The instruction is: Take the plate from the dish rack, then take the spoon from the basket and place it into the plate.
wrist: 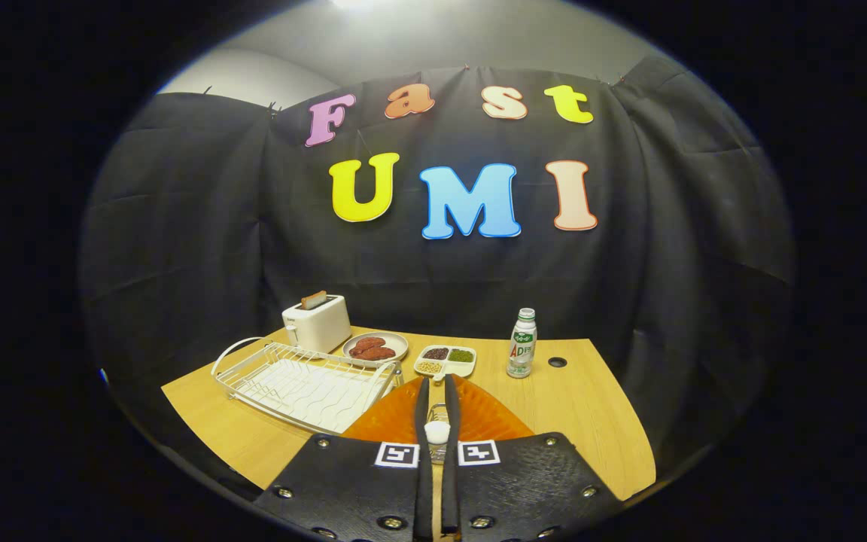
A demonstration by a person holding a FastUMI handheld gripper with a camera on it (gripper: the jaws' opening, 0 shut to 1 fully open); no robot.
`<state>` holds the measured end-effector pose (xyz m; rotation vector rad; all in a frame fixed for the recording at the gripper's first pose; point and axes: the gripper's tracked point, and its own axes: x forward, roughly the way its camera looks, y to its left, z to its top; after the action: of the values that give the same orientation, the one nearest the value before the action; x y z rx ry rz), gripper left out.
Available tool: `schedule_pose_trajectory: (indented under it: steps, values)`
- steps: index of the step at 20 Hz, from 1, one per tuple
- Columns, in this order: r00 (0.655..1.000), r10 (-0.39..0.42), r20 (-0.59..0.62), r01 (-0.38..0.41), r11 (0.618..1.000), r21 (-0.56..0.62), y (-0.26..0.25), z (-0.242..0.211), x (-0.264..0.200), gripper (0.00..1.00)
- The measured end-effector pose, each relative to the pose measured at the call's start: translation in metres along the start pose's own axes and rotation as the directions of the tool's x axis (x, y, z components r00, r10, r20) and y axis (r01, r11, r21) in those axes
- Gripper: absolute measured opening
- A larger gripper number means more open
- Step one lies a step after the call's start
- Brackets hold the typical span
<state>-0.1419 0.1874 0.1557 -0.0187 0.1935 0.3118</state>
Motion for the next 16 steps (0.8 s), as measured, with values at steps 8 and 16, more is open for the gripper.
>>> schedule_pose_trajectory:
  steps: [8, 16]
  values:
    - [0.985, 0.133, -0.107, -0.138, 0.990, -0.042, 0.063, -0.051, 0.021, 0.05]
    - [0.949, 0.247, -0.197, -0.264, 0.962, -0.064, 0.119, -0.082, 0.043, 0.05]
